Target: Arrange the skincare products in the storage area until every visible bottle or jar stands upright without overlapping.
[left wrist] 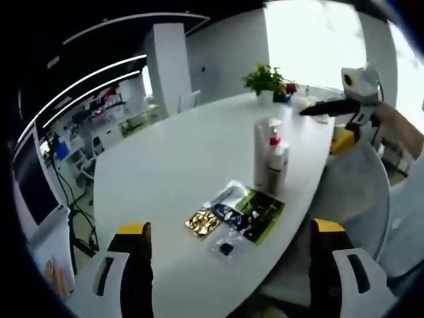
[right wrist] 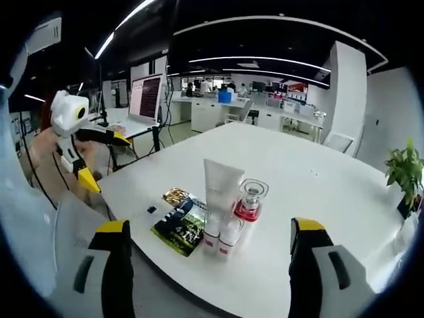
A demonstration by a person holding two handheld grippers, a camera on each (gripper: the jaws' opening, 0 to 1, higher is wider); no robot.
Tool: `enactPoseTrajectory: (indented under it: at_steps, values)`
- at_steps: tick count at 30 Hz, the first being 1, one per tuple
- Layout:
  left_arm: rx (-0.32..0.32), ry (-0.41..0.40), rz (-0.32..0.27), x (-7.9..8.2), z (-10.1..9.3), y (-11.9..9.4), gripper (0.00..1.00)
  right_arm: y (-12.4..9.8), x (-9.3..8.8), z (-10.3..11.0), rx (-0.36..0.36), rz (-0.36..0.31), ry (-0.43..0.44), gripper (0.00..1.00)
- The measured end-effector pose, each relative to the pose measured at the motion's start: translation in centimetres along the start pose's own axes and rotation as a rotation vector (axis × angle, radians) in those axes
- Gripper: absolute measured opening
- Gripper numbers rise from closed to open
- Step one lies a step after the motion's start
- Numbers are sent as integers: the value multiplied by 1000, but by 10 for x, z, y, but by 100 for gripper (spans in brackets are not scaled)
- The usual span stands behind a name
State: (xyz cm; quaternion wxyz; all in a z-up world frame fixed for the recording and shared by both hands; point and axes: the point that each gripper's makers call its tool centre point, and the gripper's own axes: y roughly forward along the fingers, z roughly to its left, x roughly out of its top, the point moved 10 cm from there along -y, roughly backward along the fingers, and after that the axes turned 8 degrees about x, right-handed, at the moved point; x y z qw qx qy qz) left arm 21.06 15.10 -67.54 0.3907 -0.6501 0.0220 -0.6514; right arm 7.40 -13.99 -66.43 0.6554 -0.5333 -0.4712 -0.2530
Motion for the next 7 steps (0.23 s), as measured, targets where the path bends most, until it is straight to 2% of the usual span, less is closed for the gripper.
enactPoseTrajectory:
  at_steps: [7]
  values:
    - [6, 2, -4, 3, 1, 0, 97, 2, -1, -1, 1, 9, 4, 100]
